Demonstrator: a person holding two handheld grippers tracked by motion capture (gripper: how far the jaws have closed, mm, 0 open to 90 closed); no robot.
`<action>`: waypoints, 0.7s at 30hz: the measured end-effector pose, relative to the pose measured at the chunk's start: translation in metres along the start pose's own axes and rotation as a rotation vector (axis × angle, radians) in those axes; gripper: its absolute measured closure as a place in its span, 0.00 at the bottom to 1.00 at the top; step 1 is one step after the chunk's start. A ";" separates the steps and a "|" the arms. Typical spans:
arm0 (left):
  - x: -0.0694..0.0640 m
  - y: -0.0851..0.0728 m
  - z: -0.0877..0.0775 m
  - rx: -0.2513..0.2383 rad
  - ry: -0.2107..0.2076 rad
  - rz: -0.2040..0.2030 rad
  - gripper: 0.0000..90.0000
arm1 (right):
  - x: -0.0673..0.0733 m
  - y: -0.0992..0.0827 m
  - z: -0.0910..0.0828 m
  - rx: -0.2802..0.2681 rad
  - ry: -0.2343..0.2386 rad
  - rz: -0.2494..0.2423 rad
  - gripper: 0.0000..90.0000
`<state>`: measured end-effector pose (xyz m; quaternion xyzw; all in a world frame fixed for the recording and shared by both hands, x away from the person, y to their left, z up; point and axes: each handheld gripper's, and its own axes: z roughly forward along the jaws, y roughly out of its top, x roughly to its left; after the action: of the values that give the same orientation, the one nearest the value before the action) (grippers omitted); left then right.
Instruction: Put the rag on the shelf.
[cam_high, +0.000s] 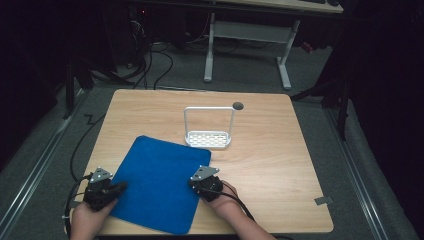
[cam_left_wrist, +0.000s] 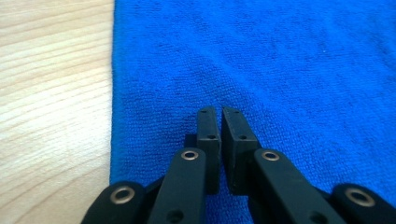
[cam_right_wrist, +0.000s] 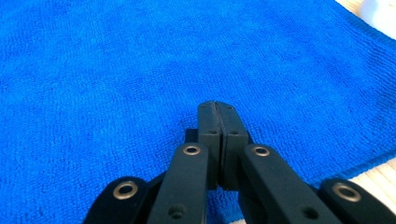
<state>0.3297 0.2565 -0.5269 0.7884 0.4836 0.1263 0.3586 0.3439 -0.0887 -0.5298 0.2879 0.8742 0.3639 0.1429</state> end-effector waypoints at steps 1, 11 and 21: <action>-0.001 -0.001 0.000 0.002 -0.008 0.001 0.96 | 0.000 -0.001 0.000 -0.003 0.002 -0.001 1.00; -0.030 -0.002 0.003 0.023 -0.095 0.064 0.96 | -0.006 -0.022 -0.024 0.007 -0.032 -0.001 1.00; -0.068 0.001 0.015 0.045 -0.229 0.140 0.95 | -0.024 -0.050 -0.054 0.026 -0.070 0.044 1.00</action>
<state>0.3047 0.1920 -0.5269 0.8374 0.3859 0.0492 0.3838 0.3178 -0.1616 -0.5268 0.3214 0.8669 0.3451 0.1615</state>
